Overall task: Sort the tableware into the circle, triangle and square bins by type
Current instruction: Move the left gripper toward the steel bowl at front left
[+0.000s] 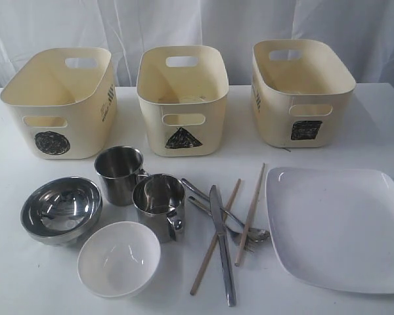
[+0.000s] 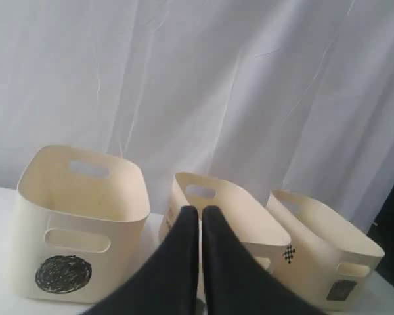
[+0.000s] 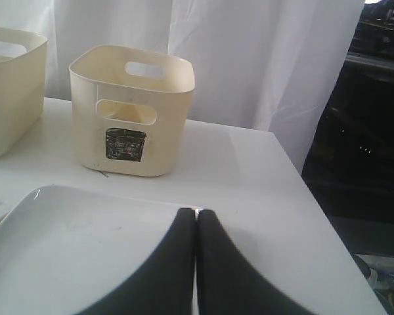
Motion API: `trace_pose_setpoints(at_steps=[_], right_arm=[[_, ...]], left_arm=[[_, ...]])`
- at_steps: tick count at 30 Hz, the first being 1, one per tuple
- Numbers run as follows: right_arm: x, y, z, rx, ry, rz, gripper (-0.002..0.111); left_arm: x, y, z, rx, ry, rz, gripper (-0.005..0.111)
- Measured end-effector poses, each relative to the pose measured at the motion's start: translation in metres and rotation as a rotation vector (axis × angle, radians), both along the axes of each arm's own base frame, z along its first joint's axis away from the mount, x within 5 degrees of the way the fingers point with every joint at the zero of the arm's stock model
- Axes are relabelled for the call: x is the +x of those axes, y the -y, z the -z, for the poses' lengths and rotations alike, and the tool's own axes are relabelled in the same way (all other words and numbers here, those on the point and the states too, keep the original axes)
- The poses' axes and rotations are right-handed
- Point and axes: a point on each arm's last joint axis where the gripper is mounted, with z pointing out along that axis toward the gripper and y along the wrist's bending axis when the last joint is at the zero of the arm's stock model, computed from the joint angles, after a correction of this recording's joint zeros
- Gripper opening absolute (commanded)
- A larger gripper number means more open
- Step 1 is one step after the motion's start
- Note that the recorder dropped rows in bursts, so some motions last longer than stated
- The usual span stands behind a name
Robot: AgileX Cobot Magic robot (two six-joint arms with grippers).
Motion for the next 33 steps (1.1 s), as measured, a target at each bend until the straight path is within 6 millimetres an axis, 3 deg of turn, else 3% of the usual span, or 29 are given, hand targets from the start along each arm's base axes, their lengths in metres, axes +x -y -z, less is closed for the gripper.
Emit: trace_pose_setpoints(at_steps=[5, 11, 15, 20, 25, 33], right_arm=[[0.0, 0.0, 0.0, 0.0, 0.0, 0.0, 0.0], [0.0, 0.0, 0.0, 0.0, 0.0, 0.0, 0.0], [0.0, 0.0, 0.0, 0.0, 0.0, 0.0, 0.0], [0.0, 0.0, 0.0, 0.0, 0.0, 0.0, 0.0], [0.0, 0.0, 0.0, 0.0, 0.0, 0.0, 0.0], [0.0, 0.0, 0.0, 0.0, 0.0, 0.0, 0.0]], left_arm=[[0.022, 0.008, -0.021, 0.087, -0.099, 0.042, 0.008], [0.069, 0.025, -0.038, 0.139, -0.258, 0.151, 0.008], [0.108, 0.031, -0.036, 0.187, -0.358, 0.155, 0.008], [0.142, 0.03, -0.025, 0.324, -0.411, 0.094, 0.008], [0.157, 0.026, -0.018, 0.456, -0.416, 0.039, 0.008], [0.161, 0.023, -0.015, 0.611, -0.38, 0.022, 0.008]])
